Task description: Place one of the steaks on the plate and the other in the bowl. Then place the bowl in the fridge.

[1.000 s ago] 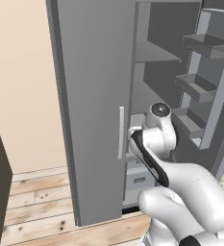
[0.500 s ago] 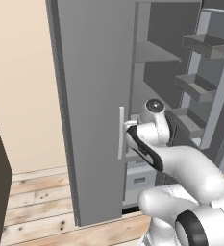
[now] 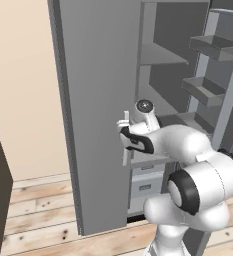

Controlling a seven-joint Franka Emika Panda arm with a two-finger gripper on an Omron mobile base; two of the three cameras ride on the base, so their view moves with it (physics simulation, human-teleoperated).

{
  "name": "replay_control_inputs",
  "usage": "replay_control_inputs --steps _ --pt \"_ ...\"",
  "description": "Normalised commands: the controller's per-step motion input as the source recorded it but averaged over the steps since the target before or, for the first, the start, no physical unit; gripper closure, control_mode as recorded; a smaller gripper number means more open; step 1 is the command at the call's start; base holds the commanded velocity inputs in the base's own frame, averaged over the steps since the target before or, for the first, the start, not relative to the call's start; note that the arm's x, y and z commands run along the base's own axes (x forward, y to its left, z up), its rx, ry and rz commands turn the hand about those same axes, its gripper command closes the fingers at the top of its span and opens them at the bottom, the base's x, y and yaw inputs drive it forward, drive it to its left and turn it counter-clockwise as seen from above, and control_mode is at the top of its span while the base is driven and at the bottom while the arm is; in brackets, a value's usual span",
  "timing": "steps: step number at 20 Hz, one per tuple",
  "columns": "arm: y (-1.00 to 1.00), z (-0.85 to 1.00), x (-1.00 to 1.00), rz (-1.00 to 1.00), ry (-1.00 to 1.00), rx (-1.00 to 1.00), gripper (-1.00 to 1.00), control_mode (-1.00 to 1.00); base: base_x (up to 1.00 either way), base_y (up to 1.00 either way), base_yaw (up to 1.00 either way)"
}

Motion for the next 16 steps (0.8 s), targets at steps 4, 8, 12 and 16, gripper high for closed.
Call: replay_control_inputs --steps 4,8,12,16 --pt "0.01 -0.21 0.36 0.00 0.00 0.00 -1.00 -1.00 0.00 0.00 0.00" --pt "0.00 -0.25 0.29 0.00 -0.01 0.03 -1.00 -1.00 0.00 0.00 0.00" --pt "0.00 -0.36 0.40 0.00 -0.03 0.03 -1.00 -1.00 0.00 0.00 0.00" --pt "0.00 -0.23 0.42 0.00 -0.06 0.04 -1.00 -1.00 0.00 0.00 0.00"
